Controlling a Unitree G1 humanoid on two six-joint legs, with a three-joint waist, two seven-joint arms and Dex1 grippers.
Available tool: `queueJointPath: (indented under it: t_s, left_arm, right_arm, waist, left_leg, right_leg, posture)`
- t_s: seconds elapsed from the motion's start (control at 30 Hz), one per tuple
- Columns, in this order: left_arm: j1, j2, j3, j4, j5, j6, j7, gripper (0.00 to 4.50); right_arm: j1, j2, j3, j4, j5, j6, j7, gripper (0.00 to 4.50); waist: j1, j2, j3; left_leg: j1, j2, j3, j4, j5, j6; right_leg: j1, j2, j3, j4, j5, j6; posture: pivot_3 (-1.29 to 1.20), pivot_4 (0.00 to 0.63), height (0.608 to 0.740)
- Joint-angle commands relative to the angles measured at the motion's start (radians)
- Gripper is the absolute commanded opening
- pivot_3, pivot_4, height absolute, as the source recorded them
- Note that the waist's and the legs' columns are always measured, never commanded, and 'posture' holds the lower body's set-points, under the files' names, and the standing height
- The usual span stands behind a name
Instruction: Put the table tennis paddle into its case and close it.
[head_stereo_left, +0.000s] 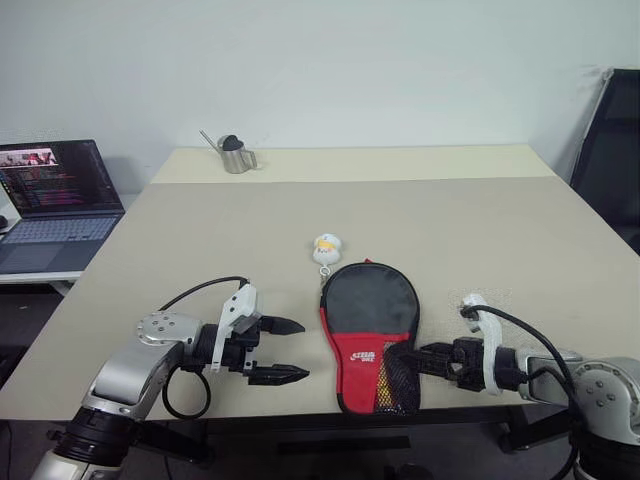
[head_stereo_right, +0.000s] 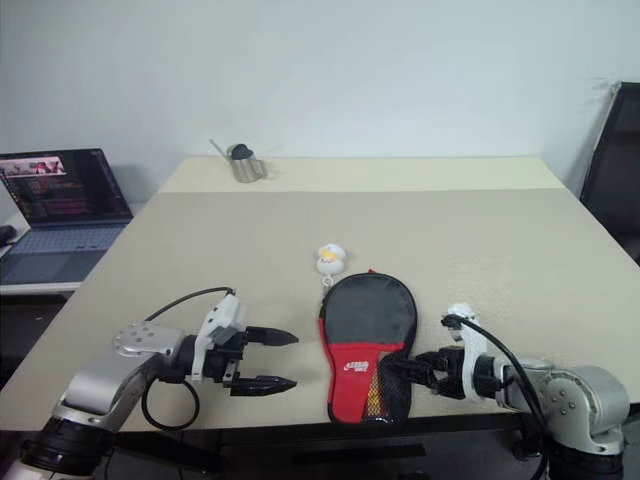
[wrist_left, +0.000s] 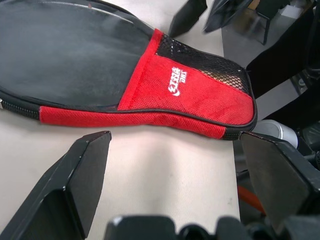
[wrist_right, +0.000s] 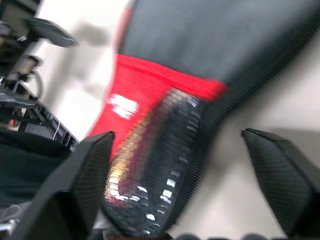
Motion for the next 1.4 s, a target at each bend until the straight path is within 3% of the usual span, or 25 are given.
queueJointPath:
  t_s: [0.03,0.2,0.4,0.77,1.03,1.4]
  left_arm:
    - [-0.021,-0.018,0.036,-0.004,-0.006,-0.014,0.047,4.5]
    - [-0.039,-0.035,0.058,0.016,-0.008,-0.006,0.11,4.5]
    - [-0.036,-0.031,0.08,0.012,-0.009,0.005,0.157,4.5]
    - [-0.085,-0.061,0.127,0.033,-0.031,0.063,0.261,4.5]
    - [-0.169,-0.084,0.098,0.107,0.022,0.053,0.32,4.5]
    - [-0.377,-0.195,0.049,0.341,0.151,-0.049,0.403,4.5]
  right_arm:
    - [-0.086,-0.012,0.019,-0.049,0.004,-0.166,0.026,4.42]
    - [-0.119,-0.102,0.2,-0.025,-0.117,-0.414,0.093,4.42]
    - [-0.169,-0.153,0.39,0.092,-0.219,-0.564,0.179,4.42]
    - [-0.33,0.018,0.574,0.436,-0.425,-0.757,0.139,4.42]
    - [-0.295,0.062,0.578,0.502,-0.466,-0.773,0.142,4.42]
    - [-0.254,0.109,0.552,0.506,-0.507,-0.793,0.081,4.42]
  waist:
    - [0.0,0.0,0.0]
    - [0.001,0.0,0.0]
    - [0.0,0.0,0.001]
    - [0.001,0.0,0.001]
    - [0.001,0.0,0.001]
    - [0.0,0.0,0.0]
  left_leg:
    - [0.0,0.0,0.0,0.0,0.0,0.0]
    - [0.0,0.001,-0.001,0.0,0.0,0.0]
    - [-0.001,0.0,0.0,0.0,0.0,0.0]
    - [-0.001,0.0,-0.001,0.0,0.0,-0.001]
    - [-0.002,0.0,-0.001,0.0,0.002,-0.004]
    - [-0.001,0.0,-0.001,0.0,0.002,-0.005]
  right_leg:
    - [0.0,0.0,0.0,0.0,0.0,0.0]
    - [0.0,0.001,-0.002,0.0,0.0,0.0]
    - [0.0,0.001,-0.001,-0.003,0.0,0.0]
    - [0.0,0.001,-0.001,-0.003,0.0,0.0]
    - [-0.002,0.001,0.0,-0.003,0.0,0.0]
    - [-0.002,0.001,0.0,-0.001,0.001,-0.001]
  posture:
    - [0.0,0.15,0.74]
    - [0.0,0.15,0.74]
    - [0.0,0.15,0.74]
    - [0.0,0.15,0.74]
    - [0.0,0.15,0.74]
    - [0.0,0.15,0.74]
